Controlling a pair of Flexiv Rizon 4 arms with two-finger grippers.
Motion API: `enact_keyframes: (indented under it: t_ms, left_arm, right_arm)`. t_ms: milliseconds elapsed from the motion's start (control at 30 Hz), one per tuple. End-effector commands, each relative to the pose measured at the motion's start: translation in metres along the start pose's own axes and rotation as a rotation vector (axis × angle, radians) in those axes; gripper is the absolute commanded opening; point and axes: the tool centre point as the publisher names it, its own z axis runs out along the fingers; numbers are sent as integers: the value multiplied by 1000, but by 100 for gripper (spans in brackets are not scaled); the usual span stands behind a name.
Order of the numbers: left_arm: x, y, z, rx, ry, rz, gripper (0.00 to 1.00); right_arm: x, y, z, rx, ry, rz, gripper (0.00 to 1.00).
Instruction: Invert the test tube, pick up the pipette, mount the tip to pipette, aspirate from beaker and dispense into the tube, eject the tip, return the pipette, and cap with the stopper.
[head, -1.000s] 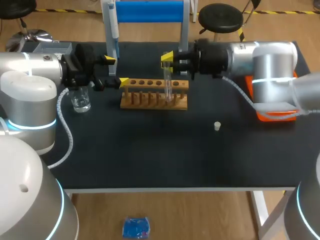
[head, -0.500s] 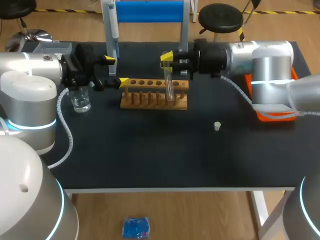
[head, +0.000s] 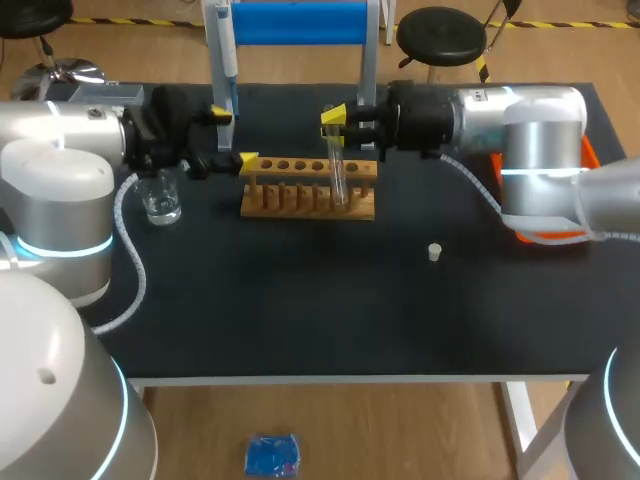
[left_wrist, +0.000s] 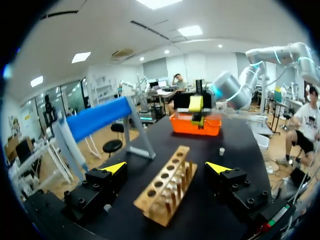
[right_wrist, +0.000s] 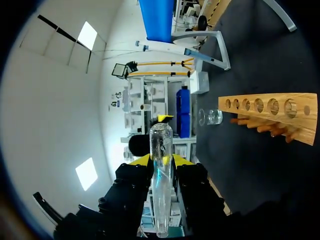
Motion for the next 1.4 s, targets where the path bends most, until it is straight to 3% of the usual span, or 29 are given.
enact_keyframes:
  t_ms: [33,100,200,233,267,300,633,667,700,733,800,1067,1100,1267,1400]
  left_arm:
    - [12,-32,-29,580,-162,628,100]
    - [23,-45,-38,662,-202,794,100]
    - [35,-56,-48,783,-121,895,100]
    - [35,-57,-50,799,-94,872,100]
    - [30,-55,-52,813,-53,783,100]
    - [21,-51,-49,774,-29,640,100]
    - [21,-51,-49,774,-29,640,100]
    - [22,-58,-48,839,64,815,100]
    - [24,-64,-48,925,115,921,100]
    - [24,-68,-50,950,122,1022,100]
    - [25,-71,-52,939,129,1130,100]
    - [43,-88,-53,697,141,1495,100]
    - [45,-89,-53,687,106,1508,100]
    - [55,-86,-47,502,81,1635,100]
    - [65,-83,-39,469,32,1669,100]
  right_arm:
    - [1,0,0,-1,-3,0,0]
    - [1,0,0,-1,-3,0,0]
    - [1,0,0,-1,-3,0,0]
    - [1,0,0,-1,-3,0,0]
    - [1,0,0,-1,-3,0,0]
    - [1,0,0,-1,-3,0,0]
    - [1,0,0,-1,-3,0,0]
    - [1,0,0,-1,-3,0,0]
    - [1,0,0,-1,-3,0,0]
    - [1,0,0,-1,-3,0,0]
    - [1,0,0,-1,-3,0,0]
    - [1,0,0,-1,-3,0,0]
    - [1,0,0,-1,-3,0,0]
    - [1,0,0,-1,-3,0,0]
    - [1,0,0,-1,-3,0,0]
